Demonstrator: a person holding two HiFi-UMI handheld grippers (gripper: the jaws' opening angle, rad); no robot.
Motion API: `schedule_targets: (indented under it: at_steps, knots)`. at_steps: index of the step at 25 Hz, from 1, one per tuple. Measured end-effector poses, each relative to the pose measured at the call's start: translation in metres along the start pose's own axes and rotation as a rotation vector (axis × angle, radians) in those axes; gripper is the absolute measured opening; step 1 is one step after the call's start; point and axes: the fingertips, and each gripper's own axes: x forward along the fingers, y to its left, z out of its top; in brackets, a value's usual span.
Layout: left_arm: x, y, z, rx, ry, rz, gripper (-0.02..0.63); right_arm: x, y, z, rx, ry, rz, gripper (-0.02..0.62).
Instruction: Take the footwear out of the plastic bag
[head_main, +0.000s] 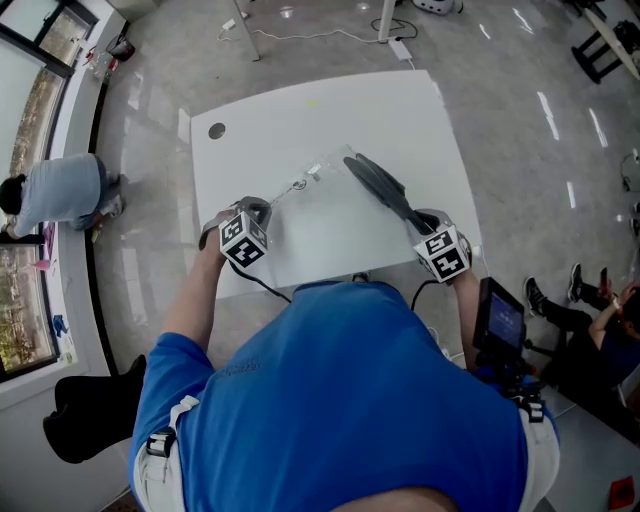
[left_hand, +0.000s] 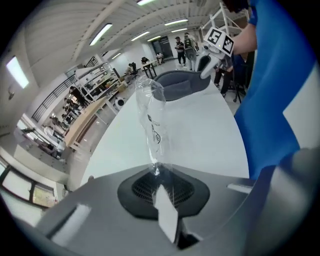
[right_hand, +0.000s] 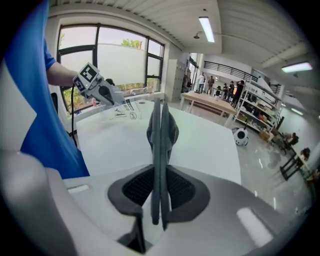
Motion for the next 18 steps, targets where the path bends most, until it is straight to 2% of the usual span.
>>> schedule_targets:
  at_steps: [4,8,11,14,16,18]
  knots:
    - [-0.007,-0.001,0.014,-0.206,-0.062,-0.051,0.008,-0.001,-0.004,0.006,0.109,-0.036,-0.002,0.071]
    - [-0.012,-0.002,0.02,-0.423,-0.126,-0.105,0.008,-0.001,-0.008,0.014,0.261,-0.073,0.017,0.071]
    - [-0.009,-0.015,0.021,-0.674,-0.184,-0.208,0.008,0.0,-0.009,0.016,0.368,-0.095,0.041,0.071]
    - [-0.002,-0.034,0.027,-0.903,-0.231,-0.324,0.008,0.001,-0.007,0.017,0.411,-0.096,0.052,0.071]
    - [0.004,-0.041,0.027,-0.979,-0.225,-0.352,0.008,0.004,-0.001,0.021,0.411,-0.089,0.06,0.069]
    - [0.011,-0.046,0.023,-1.013,-0.204,-0.348,0.008,0.008,0.004,0.025,0.408,-0.079,0.068,0.069]
